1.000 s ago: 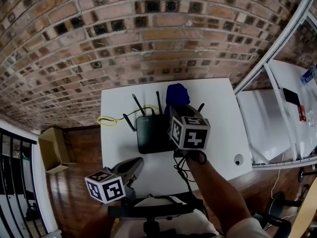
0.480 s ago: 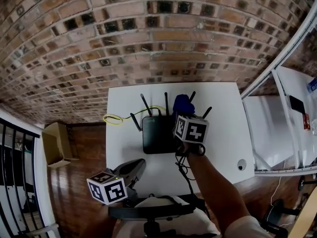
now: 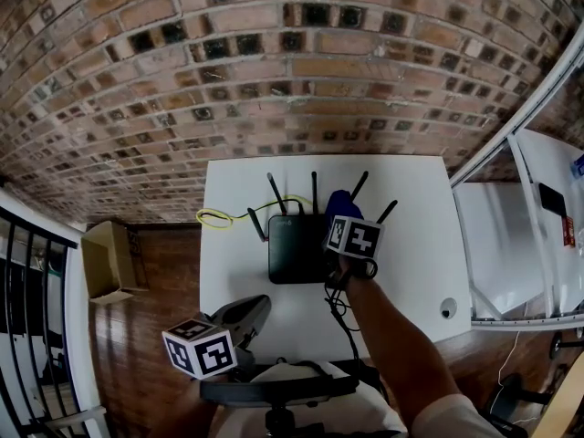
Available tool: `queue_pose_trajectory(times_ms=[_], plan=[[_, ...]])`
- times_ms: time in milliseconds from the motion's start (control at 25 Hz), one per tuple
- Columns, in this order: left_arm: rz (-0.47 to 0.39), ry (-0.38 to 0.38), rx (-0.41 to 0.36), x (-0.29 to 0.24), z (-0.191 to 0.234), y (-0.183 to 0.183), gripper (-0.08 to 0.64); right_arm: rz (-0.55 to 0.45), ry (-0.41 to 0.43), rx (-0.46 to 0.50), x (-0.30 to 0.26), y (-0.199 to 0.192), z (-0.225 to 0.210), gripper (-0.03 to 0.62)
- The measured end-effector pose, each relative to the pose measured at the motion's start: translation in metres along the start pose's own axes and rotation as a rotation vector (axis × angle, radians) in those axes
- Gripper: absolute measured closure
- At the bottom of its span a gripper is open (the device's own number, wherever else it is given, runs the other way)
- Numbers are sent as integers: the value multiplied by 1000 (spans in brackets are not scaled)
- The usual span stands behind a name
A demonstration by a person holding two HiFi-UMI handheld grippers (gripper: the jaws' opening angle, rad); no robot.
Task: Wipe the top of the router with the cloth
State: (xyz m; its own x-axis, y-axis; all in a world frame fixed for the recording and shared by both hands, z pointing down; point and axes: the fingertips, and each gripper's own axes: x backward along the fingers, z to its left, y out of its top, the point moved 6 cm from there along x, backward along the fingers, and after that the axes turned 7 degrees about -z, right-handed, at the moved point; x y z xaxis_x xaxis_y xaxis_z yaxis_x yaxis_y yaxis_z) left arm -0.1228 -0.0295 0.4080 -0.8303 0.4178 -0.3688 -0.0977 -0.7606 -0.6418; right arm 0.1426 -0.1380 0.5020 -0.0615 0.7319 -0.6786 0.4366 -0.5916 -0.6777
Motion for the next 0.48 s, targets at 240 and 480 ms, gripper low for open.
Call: queue_pose_trajectory(times_ms=[240,480], plan=[[0,7,-12,2,2,0,532,28,-10,-2,-3,-6,-8,457],[12,-8,-5,-4,-3,-1,532,-21,26,-33,15,0,-13,457]])
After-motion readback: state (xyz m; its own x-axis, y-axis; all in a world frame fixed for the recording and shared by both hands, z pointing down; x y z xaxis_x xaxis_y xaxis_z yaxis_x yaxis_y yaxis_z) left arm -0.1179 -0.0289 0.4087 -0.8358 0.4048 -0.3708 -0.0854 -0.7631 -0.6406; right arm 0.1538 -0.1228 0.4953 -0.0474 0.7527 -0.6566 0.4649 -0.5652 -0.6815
